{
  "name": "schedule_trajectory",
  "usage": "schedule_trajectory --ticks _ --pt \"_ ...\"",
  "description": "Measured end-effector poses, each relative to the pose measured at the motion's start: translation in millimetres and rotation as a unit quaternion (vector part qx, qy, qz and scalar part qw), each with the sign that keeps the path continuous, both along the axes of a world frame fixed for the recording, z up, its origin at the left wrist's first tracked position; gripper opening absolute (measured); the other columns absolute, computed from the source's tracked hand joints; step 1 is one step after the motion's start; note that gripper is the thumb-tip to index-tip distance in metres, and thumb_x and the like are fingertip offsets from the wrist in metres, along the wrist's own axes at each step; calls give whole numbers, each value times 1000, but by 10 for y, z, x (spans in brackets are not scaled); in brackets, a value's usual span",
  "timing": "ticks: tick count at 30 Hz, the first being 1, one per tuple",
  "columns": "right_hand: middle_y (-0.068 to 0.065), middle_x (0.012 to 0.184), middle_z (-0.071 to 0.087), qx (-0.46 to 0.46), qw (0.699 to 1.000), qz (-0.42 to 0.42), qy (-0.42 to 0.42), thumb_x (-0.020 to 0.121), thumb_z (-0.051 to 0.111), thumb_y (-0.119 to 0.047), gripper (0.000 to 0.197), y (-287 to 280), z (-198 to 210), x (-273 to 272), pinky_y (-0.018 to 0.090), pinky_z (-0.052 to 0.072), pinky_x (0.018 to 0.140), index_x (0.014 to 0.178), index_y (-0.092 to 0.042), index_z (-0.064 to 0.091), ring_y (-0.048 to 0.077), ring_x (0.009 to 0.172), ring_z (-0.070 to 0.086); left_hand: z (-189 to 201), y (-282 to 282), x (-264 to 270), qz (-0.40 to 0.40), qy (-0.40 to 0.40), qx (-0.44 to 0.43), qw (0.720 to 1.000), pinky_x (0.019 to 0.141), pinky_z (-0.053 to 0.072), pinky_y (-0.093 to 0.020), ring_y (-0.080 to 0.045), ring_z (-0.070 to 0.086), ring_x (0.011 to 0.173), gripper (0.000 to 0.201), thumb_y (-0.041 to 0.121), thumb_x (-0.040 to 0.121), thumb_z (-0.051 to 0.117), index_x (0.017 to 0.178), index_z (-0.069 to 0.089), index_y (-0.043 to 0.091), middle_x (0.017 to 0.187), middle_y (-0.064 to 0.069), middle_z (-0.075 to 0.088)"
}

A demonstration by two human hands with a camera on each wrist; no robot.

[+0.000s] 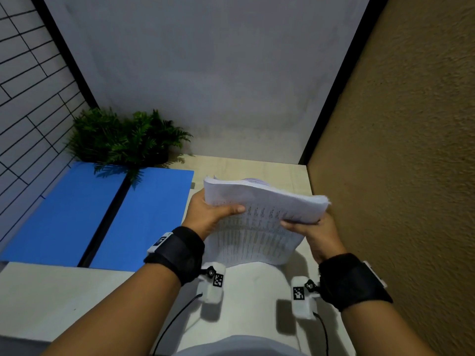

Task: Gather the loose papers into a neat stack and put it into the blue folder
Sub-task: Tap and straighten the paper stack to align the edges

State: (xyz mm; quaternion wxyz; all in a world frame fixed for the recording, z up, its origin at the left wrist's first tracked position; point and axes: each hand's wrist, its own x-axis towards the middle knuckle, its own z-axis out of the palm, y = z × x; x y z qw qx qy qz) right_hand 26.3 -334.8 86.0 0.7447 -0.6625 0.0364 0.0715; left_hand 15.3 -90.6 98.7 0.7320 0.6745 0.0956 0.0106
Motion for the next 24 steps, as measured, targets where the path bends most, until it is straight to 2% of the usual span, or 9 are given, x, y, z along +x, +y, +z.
schedule_trajectory --ticks 3,6,8,12,13,16,20,22,24 --pt "15 109 72 -47 999 23 -8 65 81 10 49 68 -31 -20 39 59 83 106 -13 69 30 106 67 -87 4 -20 -17 27 9 999 70 57 -21 -24 69 103 47 4 66 86 110 69 7 106 -10 74" --pt "11 105 73 -42 999 -4 -29 71 78 9 39 150 90 -7 38 60 82 96 -20 70 27 100 68 -50 -4 -41 22 19 -14 999 73 58 -27 -23 70 98 46 4 65 86 107 71 6 103 -10 75" --pt "7 101 75 -16 999 1 -35 72 76 10 38 122 133 -9 39 60 81 97 -19 71 24 99 70 -15 34 -29 23 9 -15 1000 75 57 -29 -20 70 96 46 6 62 88 104 72 9 101 -7 76" --pt "15 110 72 -11 1000 15 -4 65 82 8 49 93 77 -47 50 57 88 110 -8 69 31 107 67 -69 69 -26 -1 18 -16 1000 77 58 -32 -26 69 104 69 17 48 96 112 69 11 107 -9 74" --pt "17 110 72 -9 1000 9 2 64 82 8 50 108 64 -47 52 56 89 110 -6 68 32 107 67 -81 49 -40 -3 21 -19 1000 78 59 -34 -27 68 105 69 19 48 94 112 69 12 107 -9 74" --pt "16 105 73 0 1000 -8 -18 62 82 6 43 149 112 -47 48 57 88 100 -10 72 32 103 69 -57 16 -48 14 13 -25 999 78 57 -34 -26 69 102 59 19 49 91 105 71 14 102 -7 75" --pt "8 99 75 14 999 10 -31 58 83 -2 43 78 177 -63 36 59 81 96 -17 72 21 98 71 7 69 -22 4 -3 -30 1000 76 57 -30 -21 71 97 63 29 43 92 102 73 16 100 -4 77" --pt "10 105 74 -8 1000 25 13 52 89 -4 55 60 56 -85 43 58 86 103 -13 70 26 104 68 -14 73 -52 2 13 -32 999 77 56 -30 -24 69 102 66 24 49 94 109 71 13 105 -6 76" --pt "12 111 71 -40 996 41 73 48 92 -10 65 96 -117 -128 51 56 89 108 -12 68 31 111 64 -71 55 -79 2 25 -36 999 76 55 -27 -27 68 106 56 15 62 89 114 69 11 108 -8 75"
